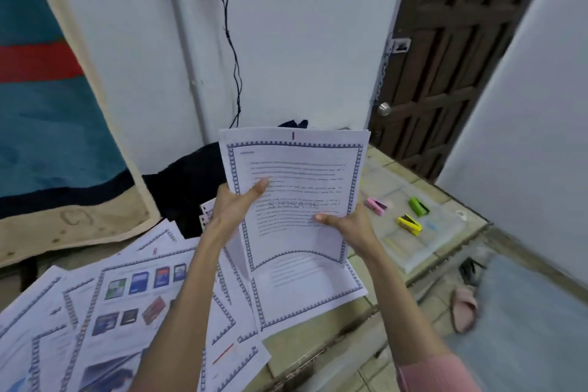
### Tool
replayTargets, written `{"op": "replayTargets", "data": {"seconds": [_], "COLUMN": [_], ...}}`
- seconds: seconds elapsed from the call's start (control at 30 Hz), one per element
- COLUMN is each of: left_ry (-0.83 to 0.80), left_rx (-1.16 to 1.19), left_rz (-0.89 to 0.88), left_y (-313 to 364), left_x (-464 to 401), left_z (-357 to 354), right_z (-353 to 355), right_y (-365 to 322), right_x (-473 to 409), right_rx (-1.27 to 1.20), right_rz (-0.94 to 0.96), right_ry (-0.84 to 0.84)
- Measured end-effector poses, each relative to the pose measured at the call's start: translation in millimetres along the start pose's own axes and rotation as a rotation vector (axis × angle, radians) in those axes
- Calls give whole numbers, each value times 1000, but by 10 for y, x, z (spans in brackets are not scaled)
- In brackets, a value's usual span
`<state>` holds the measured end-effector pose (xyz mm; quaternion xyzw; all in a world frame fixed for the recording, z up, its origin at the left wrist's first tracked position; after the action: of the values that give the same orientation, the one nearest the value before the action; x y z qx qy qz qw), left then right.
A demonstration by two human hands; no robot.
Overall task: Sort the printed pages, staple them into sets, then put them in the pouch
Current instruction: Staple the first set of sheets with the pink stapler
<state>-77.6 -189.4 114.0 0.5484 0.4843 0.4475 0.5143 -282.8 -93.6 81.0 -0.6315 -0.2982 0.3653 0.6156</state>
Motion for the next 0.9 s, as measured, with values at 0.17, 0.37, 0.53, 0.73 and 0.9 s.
{"op": "replayTargets", "data": {"seconds": [0.17,0.37,0.53,0.73,0.9], "left_ry": [22,60,76,77,83], "left_rx": [-108,-158,-159,-144,-144], "left_rz": [-75,-78,-75,-82,-80], "left_y": [17,-40,-39,-31,-40], "left_x": [-109,-206,-222,-243,-260], "left_z": [-182,-153,-198,-210,-203], "right_z": [123,647,872,875,875], "right_y": [88,305,513,900,927], "right_x": [-73,-663,-1182,-1215,-1221], "right_rx": [54,996,1263,1336,1261], "right_rz": [-11,-161,-82,-158,-129], "right_ry": [-35,-366,10,-7,80]}}
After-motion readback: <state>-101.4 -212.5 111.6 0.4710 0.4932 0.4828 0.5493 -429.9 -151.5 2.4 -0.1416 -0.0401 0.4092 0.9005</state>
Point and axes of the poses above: each hand's wrist, its own x-axis away from the middle knuckle, its own z-axis out of the back of the hand, y = z × x, the point moved 7 cm from there along -x, towards the middle knuckle, and after that the axes turned 9 degrees about y, right-handed, at the moved point
